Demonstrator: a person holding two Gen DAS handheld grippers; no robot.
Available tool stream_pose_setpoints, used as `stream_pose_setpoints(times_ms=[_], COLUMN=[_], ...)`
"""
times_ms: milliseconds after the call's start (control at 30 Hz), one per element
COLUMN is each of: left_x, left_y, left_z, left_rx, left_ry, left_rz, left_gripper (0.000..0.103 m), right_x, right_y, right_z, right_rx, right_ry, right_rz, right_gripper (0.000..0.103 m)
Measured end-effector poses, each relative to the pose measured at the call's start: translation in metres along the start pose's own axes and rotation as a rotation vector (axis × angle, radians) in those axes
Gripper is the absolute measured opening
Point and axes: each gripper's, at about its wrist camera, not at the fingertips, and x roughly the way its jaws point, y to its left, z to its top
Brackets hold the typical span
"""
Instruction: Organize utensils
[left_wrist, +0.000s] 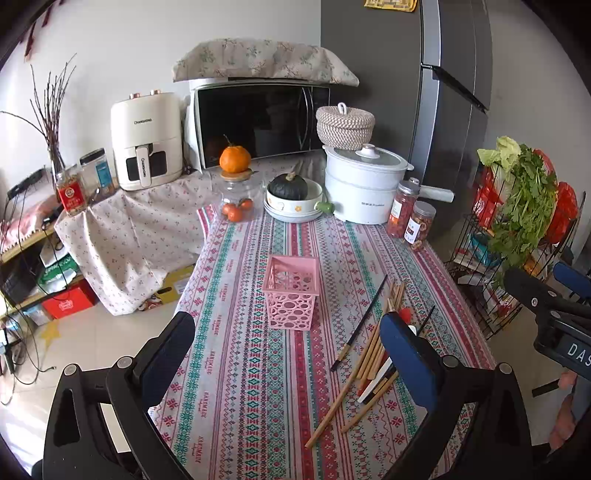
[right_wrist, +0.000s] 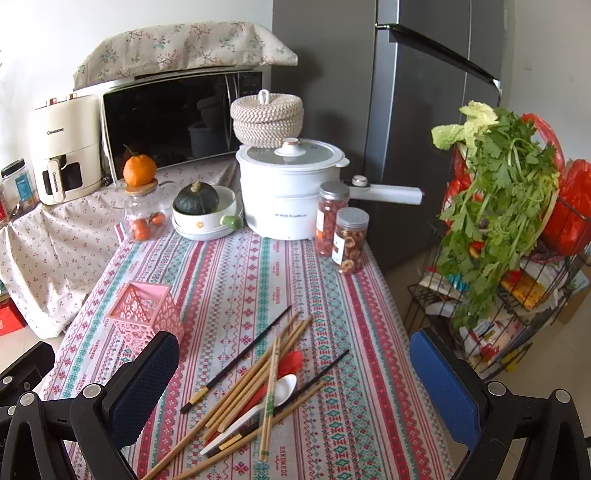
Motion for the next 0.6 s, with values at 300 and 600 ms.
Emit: stream_pose_setpoints(times_ms=[300, 600], left_x=[0.0004, 0.0005], left_y=[-0.0008, -0.0014], left_z=[0.0, -0.0006], left_rx=[0.0, 0.0], left_ry=[0.001, 0.001], left_rz=[0.0, -0.002], left_gripper=[0.101, 0.101], right_x=[-0.0017, -0.0019], right_y=[0.0008, 0.002], right_z=[-0.0003, 0.001], right_rx=[0.005, 0.005], right_ry=[-0.008, -0.005], right_rz=[0.003, 0.006], right_gripper=[0.102, 0.102])
